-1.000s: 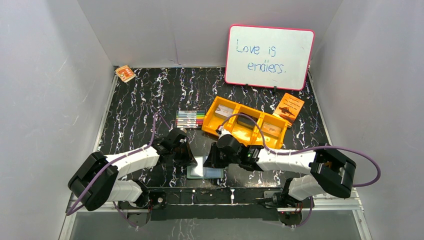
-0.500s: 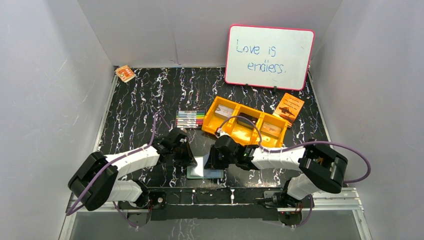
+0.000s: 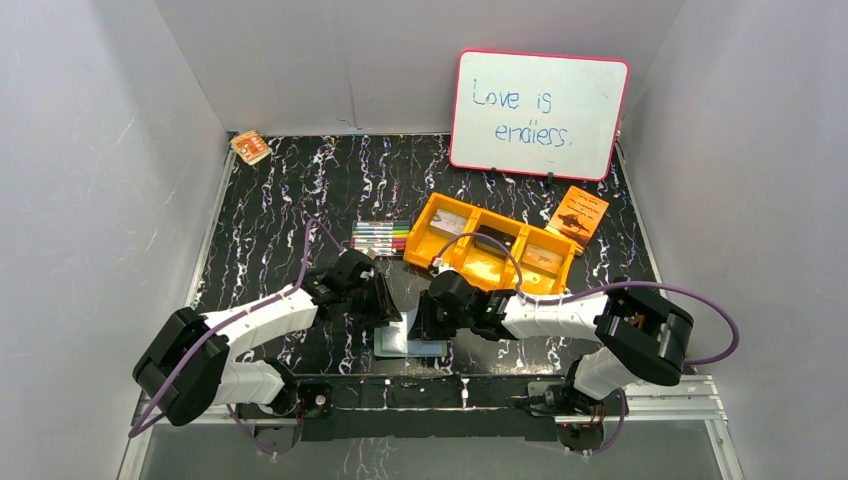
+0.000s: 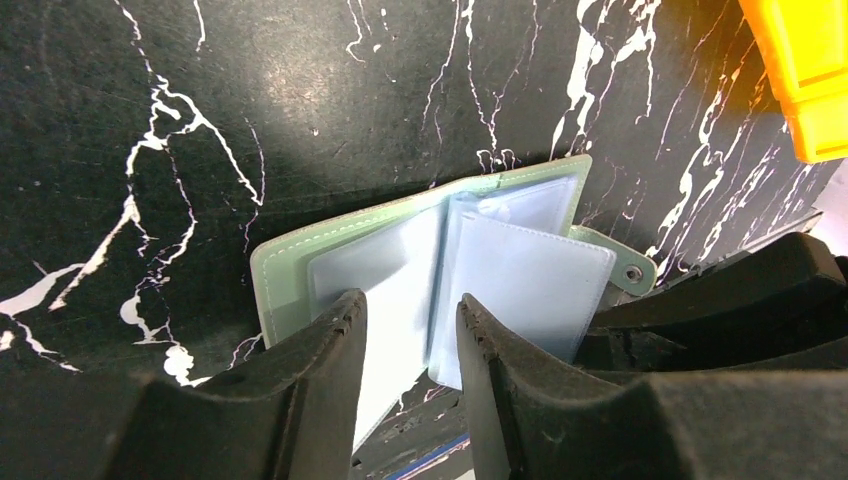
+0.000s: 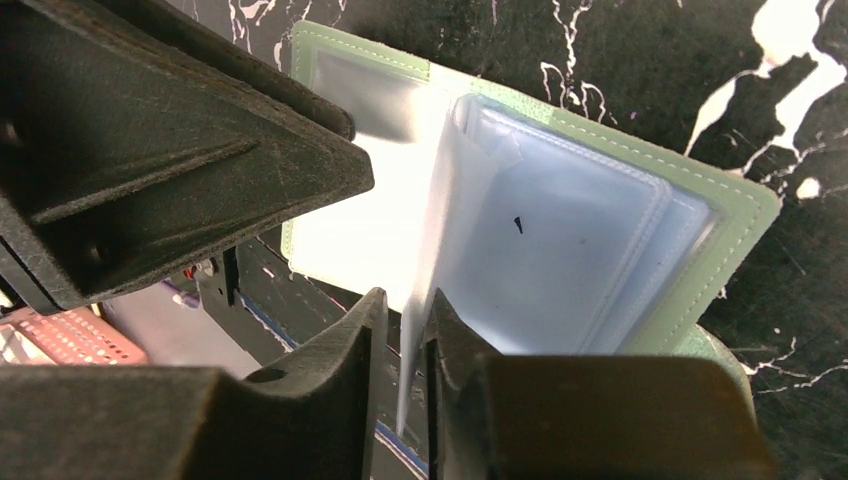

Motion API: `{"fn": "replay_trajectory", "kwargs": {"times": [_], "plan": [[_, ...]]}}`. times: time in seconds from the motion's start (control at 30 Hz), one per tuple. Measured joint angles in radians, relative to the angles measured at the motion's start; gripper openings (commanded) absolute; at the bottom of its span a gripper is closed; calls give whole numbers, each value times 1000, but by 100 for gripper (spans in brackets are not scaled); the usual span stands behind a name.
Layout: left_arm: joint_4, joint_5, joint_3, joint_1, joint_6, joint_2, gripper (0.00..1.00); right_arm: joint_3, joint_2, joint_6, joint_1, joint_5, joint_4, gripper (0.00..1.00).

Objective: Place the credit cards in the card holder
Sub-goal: Open the card holder at the center of the board.

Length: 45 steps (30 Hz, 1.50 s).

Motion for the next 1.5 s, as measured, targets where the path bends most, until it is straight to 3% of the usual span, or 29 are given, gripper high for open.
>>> {"fn": "replay_trajectory", "kwargs": {"times": [0.13, 0.3, 0.57, 0.7, 1.5], "plan": [[10, 11, 0, 0, 0, 7, 34, -2, -3, -5, -5, -14, 32, 42], [18, 13, 0, 0, -1, 35, 38, -29, -32, -6, -22, -55, 116, 45], [25, 14, 9, 0, -7, 35, 66, -50, -27, -6, -35, -120, 200, 44], [26, 13, 17, 0, -16, 32, 73, -58, -17, -6, -35, -133, 214, 43], [19, -2, 17, 0, -33, -18, 79, -93, -5, -7, -46, -128, 220, 40]]}}
